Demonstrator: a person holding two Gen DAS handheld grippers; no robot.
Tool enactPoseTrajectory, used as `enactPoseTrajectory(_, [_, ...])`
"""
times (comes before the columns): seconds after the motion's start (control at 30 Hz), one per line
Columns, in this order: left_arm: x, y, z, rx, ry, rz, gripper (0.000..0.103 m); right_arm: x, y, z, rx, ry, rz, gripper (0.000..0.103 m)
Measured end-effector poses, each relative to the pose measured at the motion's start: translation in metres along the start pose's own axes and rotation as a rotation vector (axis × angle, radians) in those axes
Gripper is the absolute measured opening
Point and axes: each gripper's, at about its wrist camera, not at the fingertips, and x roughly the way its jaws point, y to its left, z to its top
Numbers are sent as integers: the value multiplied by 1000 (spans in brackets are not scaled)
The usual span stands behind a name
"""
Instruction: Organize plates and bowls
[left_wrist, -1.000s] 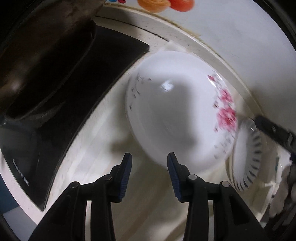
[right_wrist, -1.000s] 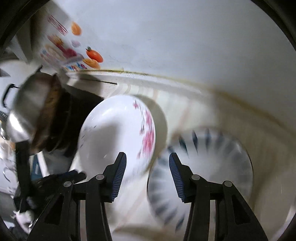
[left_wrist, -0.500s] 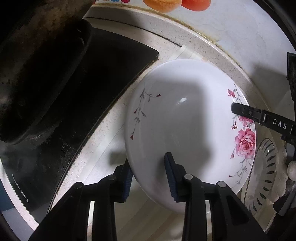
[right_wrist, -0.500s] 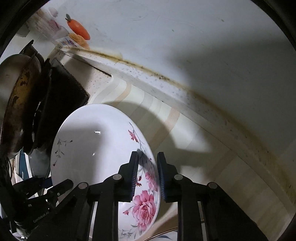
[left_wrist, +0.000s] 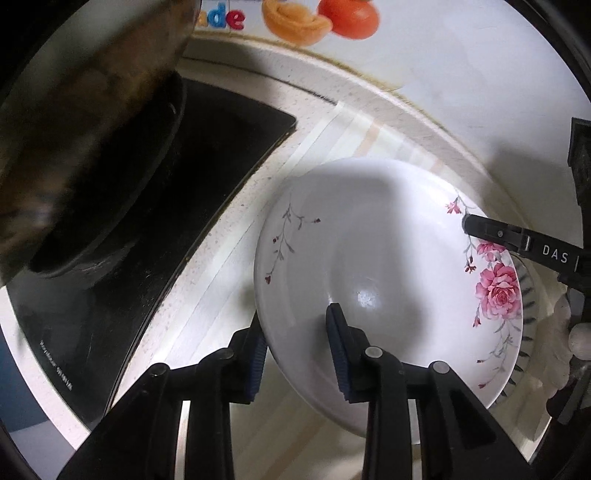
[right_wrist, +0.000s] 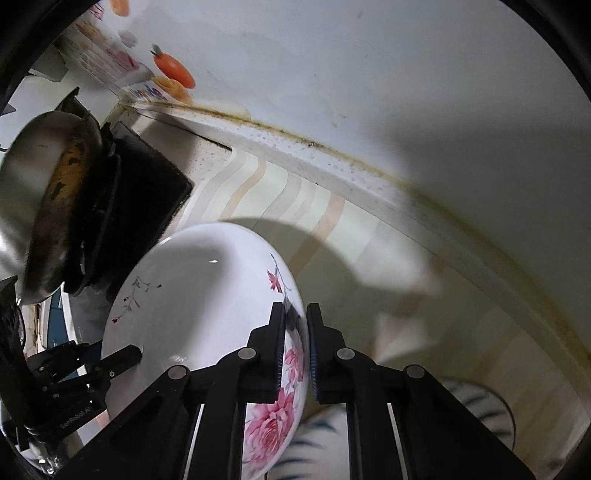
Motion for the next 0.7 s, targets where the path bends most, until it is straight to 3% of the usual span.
enactPoseTrajectory(0.37, [-79,-15,-42,130,-52,-74,28,-98,11,-69,98,-119,17,13])
enactPoseTrajectory(0.5, [-98,-25,-76,212,-42,-98,28,-134,14,-125,158,-149,4,13])
enactPoseTrajectory(0.7, [-95,-37,-128,310,24,-133,28,-149,13,-224,278,-133,-4,13])
